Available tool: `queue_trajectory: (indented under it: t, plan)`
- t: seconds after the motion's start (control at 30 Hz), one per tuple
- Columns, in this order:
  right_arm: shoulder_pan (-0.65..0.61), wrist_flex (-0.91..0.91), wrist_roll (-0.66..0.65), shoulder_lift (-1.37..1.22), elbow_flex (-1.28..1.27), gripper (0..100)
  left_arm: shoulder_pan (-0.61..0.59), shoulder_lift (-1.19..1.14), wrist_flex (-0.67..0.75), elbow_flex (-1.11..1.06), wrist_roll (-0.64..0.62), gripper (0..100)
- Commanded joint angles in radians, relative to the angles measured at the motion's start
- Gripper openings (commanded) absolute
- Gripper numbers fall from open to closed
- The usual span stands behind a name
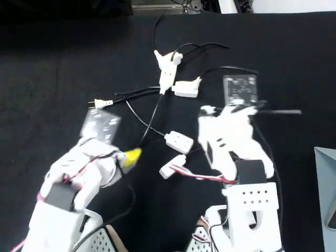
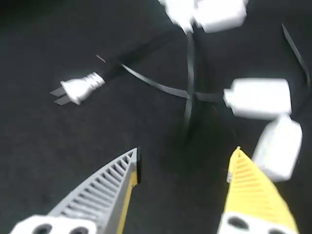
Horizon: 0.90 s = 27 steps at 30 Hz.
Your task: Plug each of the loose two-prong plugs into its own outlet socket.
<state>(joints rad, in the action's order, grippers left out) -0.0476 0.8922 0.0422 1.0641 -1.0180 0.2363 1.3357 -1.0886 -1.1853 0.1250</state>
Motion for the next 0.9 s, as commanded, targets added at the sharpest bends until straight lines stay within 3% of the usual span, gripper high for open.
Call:
queue_trajectory:
  t: [0.0,0.3,0.67,0.87]
  plan:
    - [0.061,-0.066,0.025,0.012,-0.027,1.1,0.134,-0.203,0.006,0.122,0.031,30]
    - [0.207,-0.077,0.025,0.018,-0.044,1.2,0.305,-0.571,0.215,0.193,0.029,30]
    - [0.213,-0.072,0.025,0.018,-0.045,1.2,0.397,-0.953,0.328,0.349,0.023,29]
    - [0.213,-0.072,0.025,0.018,-0.047,1.2,0.395,-1.074,0.445,0.349,0.029,14]
